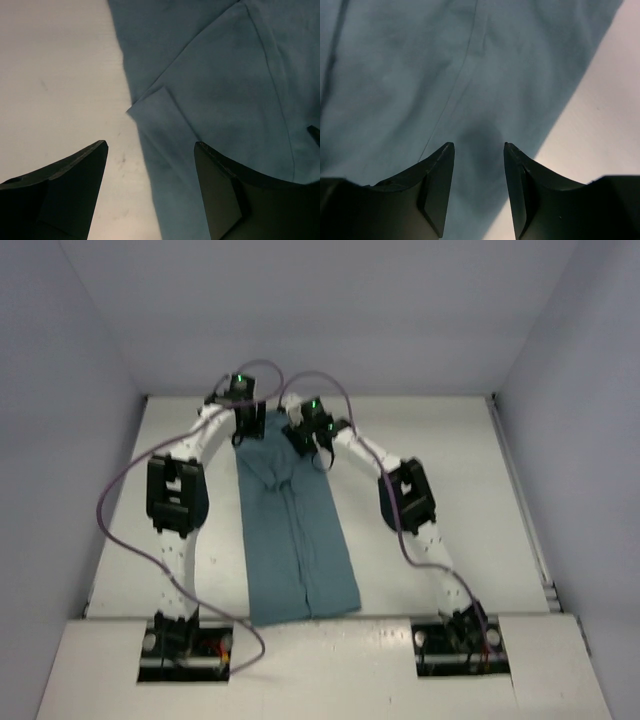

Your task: Fold and stack the t-shirts

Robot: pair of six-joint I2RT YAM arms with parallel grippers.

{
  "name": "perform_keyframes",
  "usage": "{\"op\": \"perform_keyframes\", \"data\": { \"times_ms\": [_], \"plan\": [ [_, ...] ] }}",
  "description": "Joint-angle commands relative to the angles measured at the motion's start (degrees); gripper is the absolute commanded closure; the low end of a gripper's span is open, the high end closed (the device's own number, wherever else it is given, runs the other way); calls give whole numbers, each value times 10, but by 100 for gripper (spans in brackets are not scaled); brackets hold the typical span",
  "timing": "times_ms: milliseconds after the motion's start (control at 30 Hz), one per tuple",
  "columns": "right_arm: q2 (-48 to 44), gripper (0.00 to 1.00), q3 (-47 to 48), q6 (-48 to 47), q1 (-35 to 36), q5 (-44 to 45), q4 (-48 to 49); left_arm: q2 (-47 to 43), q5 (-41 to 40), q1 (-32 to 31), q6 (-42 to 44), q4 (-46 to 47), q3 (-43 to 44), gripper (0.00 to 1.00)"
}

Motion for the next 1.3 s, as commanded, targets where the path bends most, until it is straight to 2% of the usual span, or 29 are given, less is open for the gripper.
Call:
{"op": "perform_keyframes", "data": {
  "times_ms": [0, 267, 467, 633, 767, 833, 867, 933, 967, 1033, 1167, 1200, 1267],
  "plan": [
    [20, 58, 49, 23, -12, -1, 13, 77, 8, -16, 8, -5, 95, 37],
    [19, 58, 18, 66, -45, 38, 12, 219, 60, -48, 11, -62, 237, 40],
    [-8, 59, -33, 94, -82, 57, 13, 269, 89, -74, -3, -65, 304, 39],
    [-39, 59, -33, 90, -101, 59, 12, 264, 83, -72, -20, -63, 362, 36],
    [-102, 58, -30, 93, -105, 75, 12, 192, 58, -62, -19, -59, 373, 33],
    [-152, 55, -52, 108, -107, 88, 12, 131, 39, -61, -19, -58, 345, 32],
    [-179, 48, -69, 123, -110, 92, 12, 86, 33, -60, -21, -58, 311, 31],
    [-254, 28, -131, 164, -117, 97, 12, -7, 17, -60, -32, -59, 234, 30],
    [-288, 23, -165, 178, -118, 96, 13, -71, 14, -60, -40, -58, 197, 29],
    [-383, 21, -250, 199, -118, 96, 13, -179, 22, -61, -62, -60, 93, 27],
    [-517, 27, -473, 267, -116, 81, 12, -384, 56, -60, -123, -60, -179, 27],
    [-554, 29, -503, 286, -116, 78, 12, -408, 73, -60, -142, -60, -246, 27],
    [-626, 30, -588, 310, -114, 74, 11, -475, 109, -62, -159, -62, -322, 27]
  ]
}}
